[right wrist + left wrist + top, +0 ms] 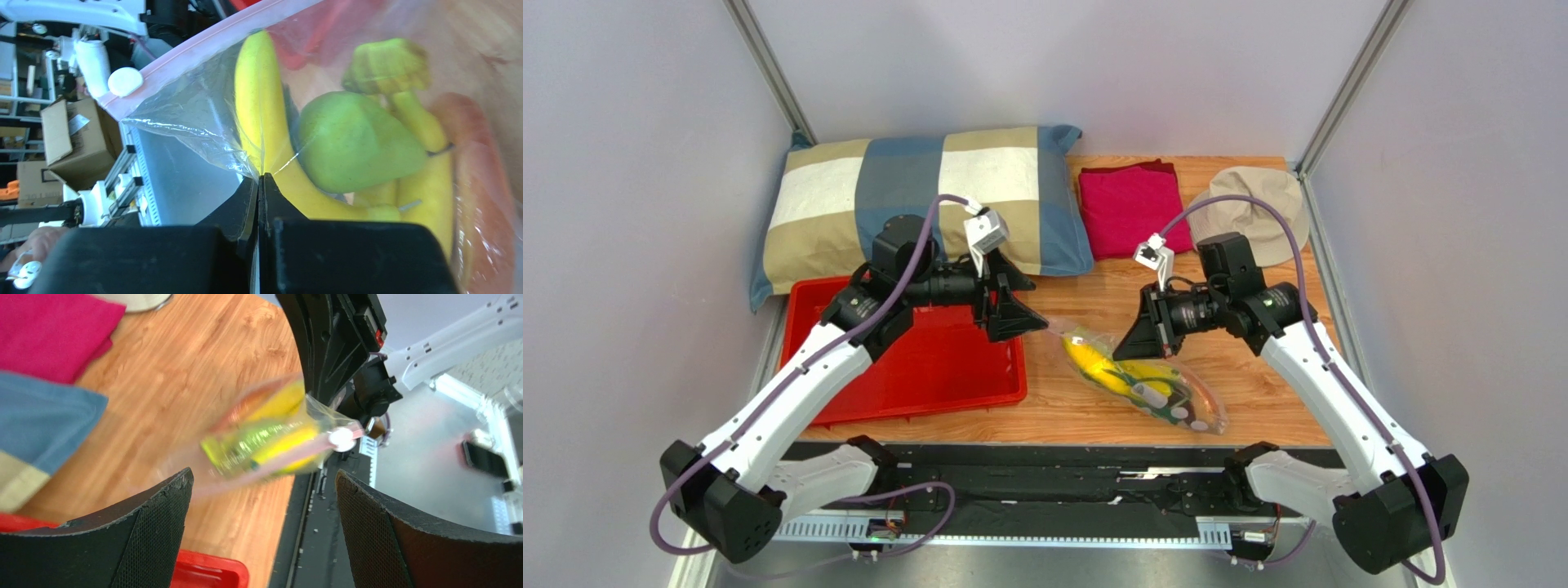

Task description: Open the zip-top bag and remove the fake food

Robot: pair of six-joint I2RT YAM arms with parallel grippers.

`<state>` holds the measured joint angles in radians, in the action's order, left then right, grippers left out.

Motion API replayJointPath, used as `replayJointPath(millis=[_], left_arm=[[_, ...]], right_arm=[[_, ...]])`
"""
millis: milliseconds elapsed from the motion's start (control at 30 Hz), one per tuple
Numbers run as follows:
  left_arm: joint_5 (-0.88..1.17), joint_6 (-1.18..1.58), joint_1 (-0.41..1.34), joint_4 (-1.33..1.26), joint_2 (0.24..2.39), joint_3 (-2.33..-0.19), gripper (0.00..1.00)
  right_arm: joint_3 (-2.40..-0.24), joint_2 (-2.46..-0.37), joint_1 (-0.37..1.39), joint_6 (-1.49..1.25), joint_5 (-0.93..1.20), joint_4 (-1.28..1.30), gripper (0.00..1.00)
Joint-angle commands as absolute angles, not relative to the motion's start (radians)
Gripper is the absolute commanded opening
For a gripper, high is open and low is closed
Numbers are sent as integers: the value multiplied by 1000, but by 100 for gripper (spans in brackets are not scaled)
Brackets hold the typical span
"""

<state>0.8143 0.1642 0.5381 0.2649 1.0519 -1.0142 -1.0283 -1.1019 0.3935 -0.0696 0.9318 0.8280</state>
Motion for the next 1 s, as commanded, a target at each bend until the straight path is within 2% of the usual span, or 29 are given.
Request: replayJointPath(millis=[0,133,467,567,667,700,767,800,833,933,967], left_arm=[[853,-43,615,261,1100,-1123,89],[851,-87,670,270,1166,-1129,83],[884,21,756,141,1180,-1052,82],[876,37,776,120,1230,-1066,76],[853,51,781,106,1276,-1077,45],[844,52,781,107,1281,-1078,24],[795,51,781,135,1276,-1089,2],[790,46,781,147,1270,-1095,0],[785,43,781,161,1261,-1109,0],[787,61,781,196,1256,-1141,0],[787,78,781,219,1256,-1152,0]], right_arm=[[-1028,-1031,379,-77,1062,856,0],[-1023,-1029,370,-89,1071,856,0],[-1039,-1042,350,-100,1083,848,0],[-1032,-1037,347,-110,1097,835,0],[-1025,-1034,336,-124,1094,830,0],[-1025,-1037,331,-132,1083,831,0],[-1049,-1037,327,-158,957,865,28],[-1063,-1035,327,-161,899,889,39],[-1077,-1022,327,-164,855,920,62],[-1115,-970,327,-156,747,939,87],[-1118,-956,328,-150,736,931,87]])
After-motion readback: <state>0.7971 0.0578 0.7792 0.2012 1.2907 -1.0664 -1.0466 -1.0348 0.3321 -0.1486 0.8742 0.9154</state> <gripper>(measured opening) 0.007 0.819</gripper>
